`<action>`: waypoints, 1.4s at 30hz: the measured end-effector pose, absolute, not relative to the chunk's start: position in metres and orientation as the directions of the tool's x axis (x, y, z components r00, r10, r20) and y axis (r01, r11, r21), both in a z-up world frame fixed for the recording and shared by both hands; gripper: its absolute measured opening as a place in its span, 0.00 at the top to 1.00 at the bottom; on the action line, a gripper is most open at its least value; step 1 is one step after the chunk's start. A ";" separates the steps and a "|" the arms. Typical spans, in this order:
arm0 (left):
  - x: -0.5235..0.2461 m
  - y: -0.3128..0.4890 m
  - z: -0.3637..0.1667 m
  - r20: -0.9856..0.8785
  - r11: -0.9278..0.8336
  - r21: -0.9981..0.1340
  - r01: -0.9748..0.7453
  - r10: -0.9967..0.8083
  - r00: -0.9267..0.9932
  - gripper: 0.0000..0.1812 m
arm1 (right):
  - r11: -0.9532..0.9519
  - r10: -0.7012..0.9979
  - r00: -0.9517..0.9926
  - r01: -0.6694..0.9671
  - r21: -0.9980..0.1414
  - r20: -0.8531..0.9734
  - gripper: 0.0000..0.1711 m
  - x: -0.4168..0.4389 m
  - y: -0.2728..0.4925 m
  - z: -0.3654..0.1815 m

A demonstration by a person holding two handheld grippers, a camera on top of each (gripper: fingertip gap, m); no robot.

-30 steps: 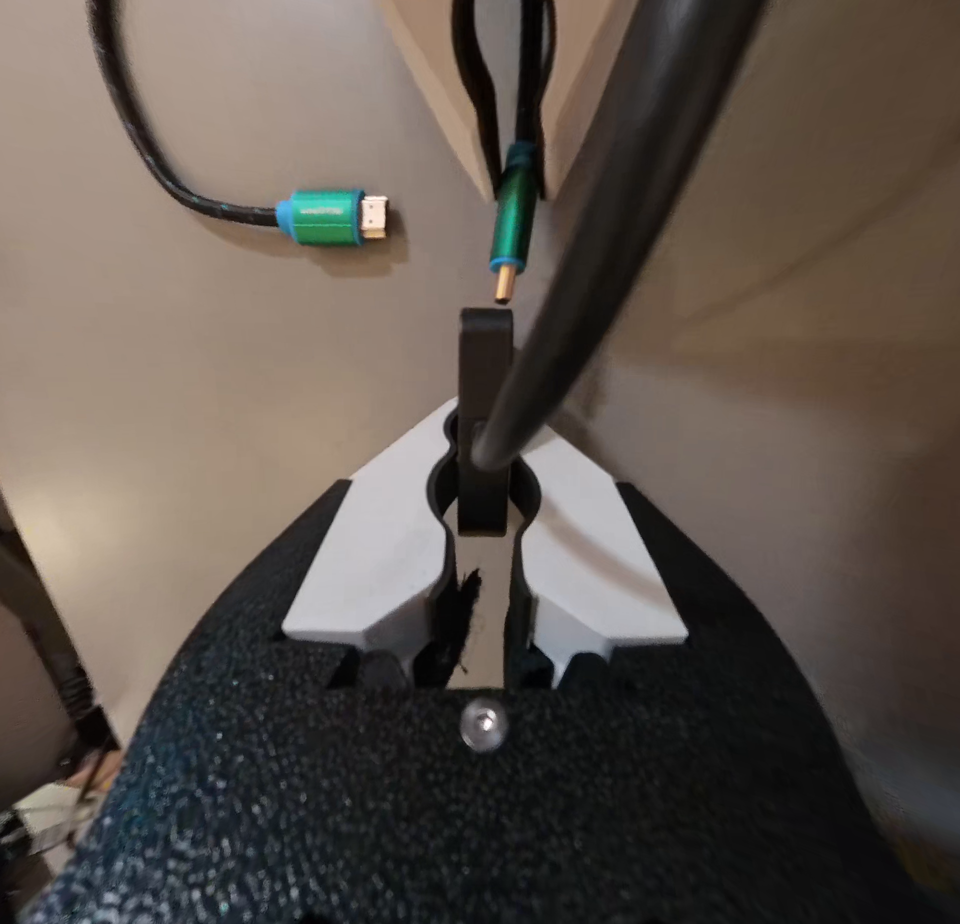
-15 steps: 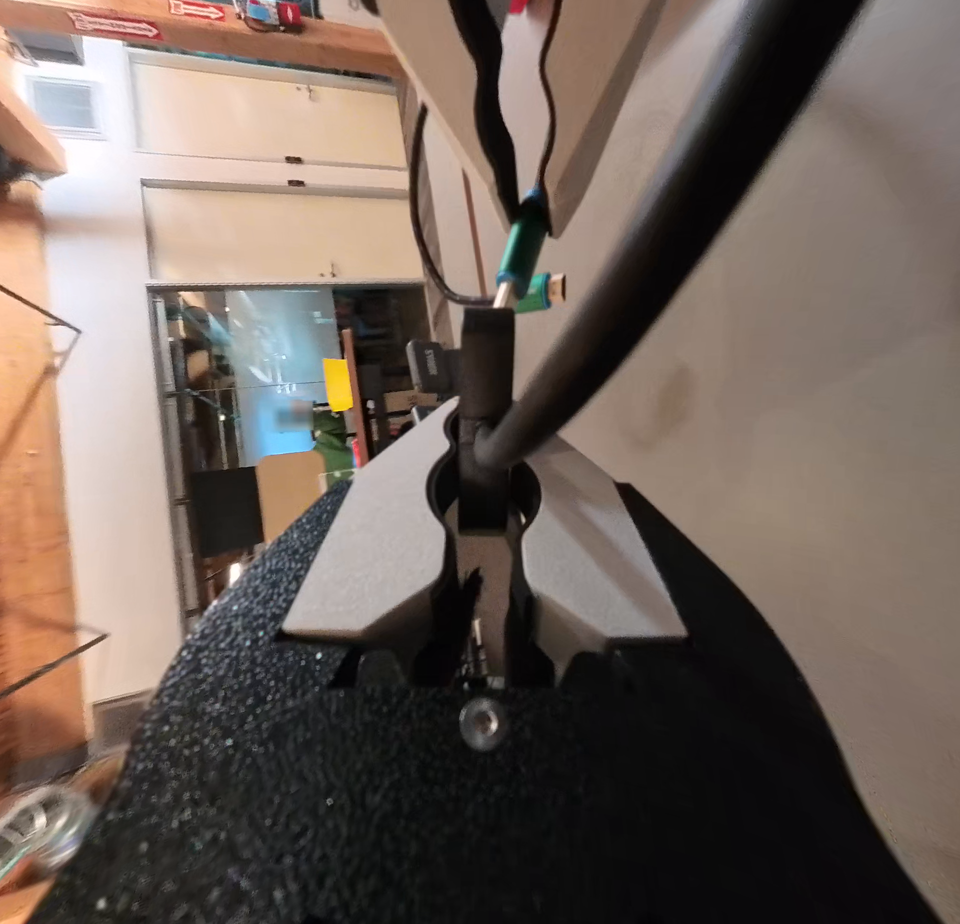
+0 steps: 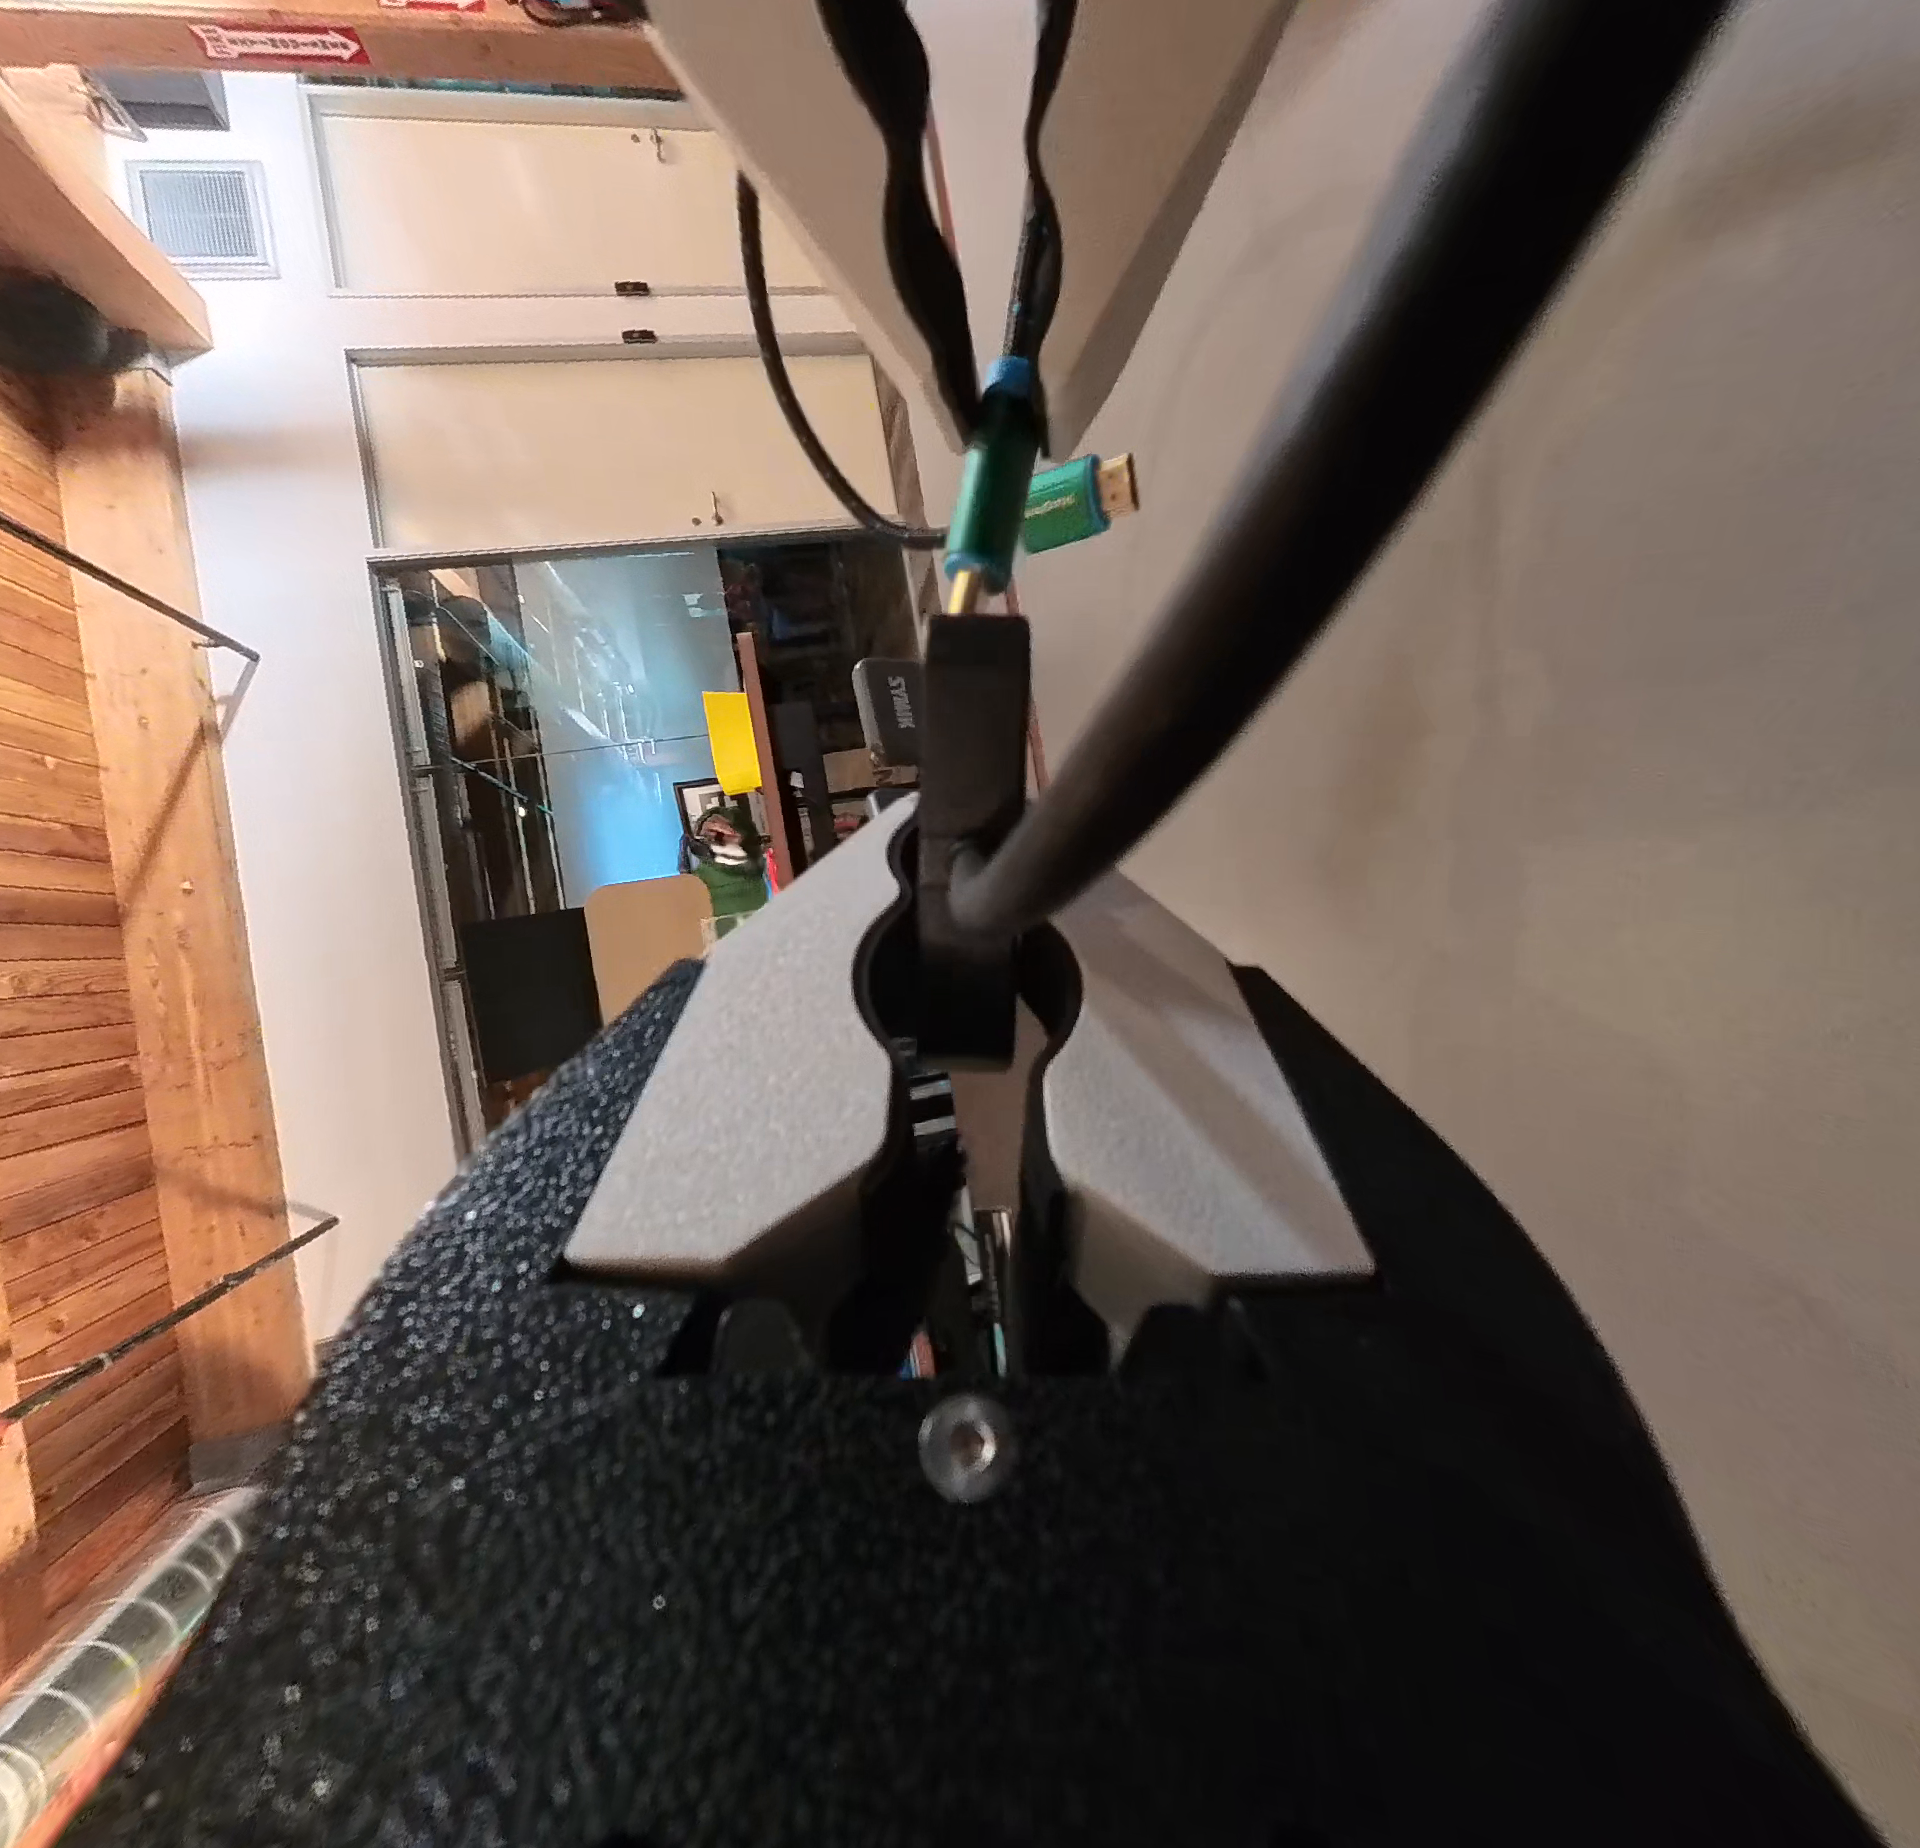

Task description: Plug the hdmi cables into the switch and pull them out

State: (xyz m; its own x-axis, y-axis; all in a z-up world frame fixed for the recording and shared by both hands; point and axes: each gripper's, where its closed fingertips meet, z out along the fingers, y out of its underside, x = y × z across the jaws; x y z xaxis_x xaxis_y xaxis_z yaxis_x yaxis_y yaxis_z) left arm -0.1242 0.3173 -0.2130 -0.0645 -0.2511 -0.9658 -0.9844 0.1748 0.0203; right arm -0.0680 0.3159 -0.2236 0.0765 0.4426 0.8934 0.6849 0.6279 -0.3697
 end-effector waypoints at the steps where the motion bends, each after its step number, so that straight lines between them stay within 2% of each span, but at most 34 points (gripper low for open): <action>1: -0.124 0.317 -0.214 -0.965 0.172 0.023 -0.985 -0.253 -0.067 0.94 | 0.627 0.442 0.073 0.687 -0.366 0.894 0.95 -0.068 0.316 -0.224; 7: -0.123 0.318 -0.216 -0.963 0.159 0.036 -0.987 -0.258 -0.077 0.94 | 0.633 0.417 0.041 0.704 -0.322 0.908 0.95 -0.068 0.314 -0.227; 12: -0.122 0.319 -0.222 -0.961 0.144 0.048 -0.988 -0.265 -0.085 0.94 | 0.630 0.446 0.027 0.700 -0.336 0.894 0.95 -0.067 0.311 -0.231; 26: -0.124 0.317 -0.247 -0.911 0.120 0.028 -0.992 -0.405 -0.075 0.94 | 0.603 0.583 -0.022 0.681 -0.415 0.812 0.95 -0.069 0.308 -0.254; 33: -0.121 0.313 -0.237 -0.905 0.105 -0.050 -0.993 -0.426 0.000 0.94 | 0.568 0.628 0.025 0.668 -0.481 0.778 0.95 -0.067 0.304 -0.242; 42: -0.123 0.313 -0.237 -0.903 0.099 -0.036 -0.994 -0.429 -0.010 0.94 | 0.548 0.654 0.027 0.672 -0.498 0.756 0.95 -0.067 0.294 -0.235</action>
